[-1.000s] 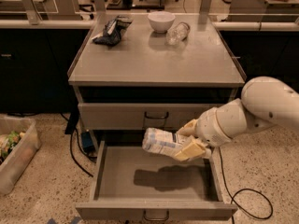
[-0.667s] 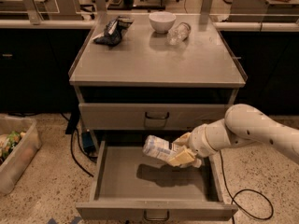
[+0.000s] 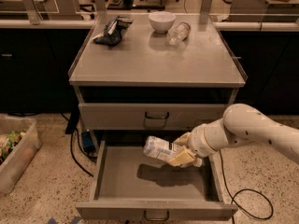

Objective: Place blue plastic bottle into middle drawer

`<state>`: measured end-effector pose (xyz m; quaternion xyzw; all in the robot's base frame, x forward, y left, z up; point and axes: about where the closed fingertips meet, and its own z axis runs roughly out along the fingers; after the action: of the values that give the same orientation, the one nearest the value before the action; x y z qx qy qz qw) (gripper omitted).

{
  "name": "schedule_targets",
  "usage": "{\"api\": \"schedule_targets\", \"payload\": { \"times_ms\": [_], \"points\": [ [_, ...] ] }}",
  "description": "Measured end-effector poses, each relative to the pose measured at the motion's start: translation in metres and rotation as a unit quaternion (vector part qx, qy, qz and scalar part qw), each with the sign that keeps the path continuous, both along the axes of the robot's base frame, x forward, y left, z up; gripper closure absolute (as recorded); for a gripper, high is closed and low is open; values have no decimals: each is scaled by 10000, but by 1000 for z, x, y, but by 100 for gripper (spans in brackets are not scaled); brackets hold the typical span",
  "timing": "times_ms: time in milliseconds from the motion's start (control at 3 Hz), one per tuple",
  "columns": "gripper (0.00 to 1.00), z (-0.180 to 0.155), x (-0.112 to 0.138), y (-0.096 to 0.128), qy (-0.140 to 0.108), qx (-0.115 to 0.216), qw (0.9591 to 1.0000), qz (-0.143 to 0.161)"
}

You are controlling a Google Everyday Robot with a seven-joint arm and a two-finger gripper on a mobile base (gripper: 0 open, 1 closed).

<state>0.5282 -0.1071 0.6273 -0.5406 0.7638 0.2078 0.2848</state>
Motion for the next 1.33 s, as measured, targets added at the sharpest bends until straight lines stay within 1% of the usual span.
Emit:
{"api": "schedule_targets", "payload": {
  "times_ms": [333, 667, 1000, 1333],
  "points": [
    [100, -43, 10, -7, 107, -372, 9992, -137],
    [100, -102, 16, -15, 544, -378, 9963, -539],
    [100, -101, 16, -15, 534, -380, 9964, -533],
    [100, -119, 16, -11, 528, -521, 9955, -585]
  ]
}}
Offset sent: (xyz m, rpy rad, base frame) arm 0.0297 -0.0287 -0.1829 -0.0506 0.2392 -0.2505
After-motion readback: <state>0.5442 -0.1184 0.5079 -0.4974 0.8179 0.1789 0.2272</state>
